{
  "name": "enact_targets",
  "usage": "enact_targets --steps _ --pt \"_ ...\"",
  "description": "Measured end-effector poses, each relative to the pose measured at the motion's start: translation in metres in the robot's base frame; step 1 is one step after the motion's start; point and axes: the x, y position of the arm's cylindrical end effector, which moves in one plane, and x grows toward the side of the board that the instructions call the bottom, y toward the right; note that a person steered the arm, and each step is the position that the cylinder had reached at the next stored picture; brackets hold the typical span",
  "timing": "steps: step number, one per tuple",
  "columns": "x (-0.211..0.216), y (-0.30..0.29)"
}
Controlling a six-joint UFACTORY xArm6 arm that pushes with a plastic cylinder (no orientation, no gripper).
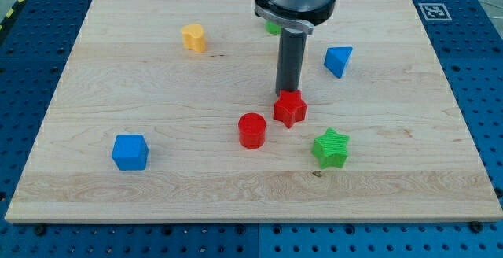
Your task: Move the red circle bottom diagonally to the red star
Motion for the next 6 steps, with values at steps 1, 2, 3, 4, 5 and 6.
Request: enact_targets --steps 1,2,3,4,5,6 --pt "0.001 -0.016" --pt "0.011 -0.032" --pt "0.021 -0.054" --pt "0.023 -0.068" --pt "0.040 -0.073" --pt "0.052 -0.080"
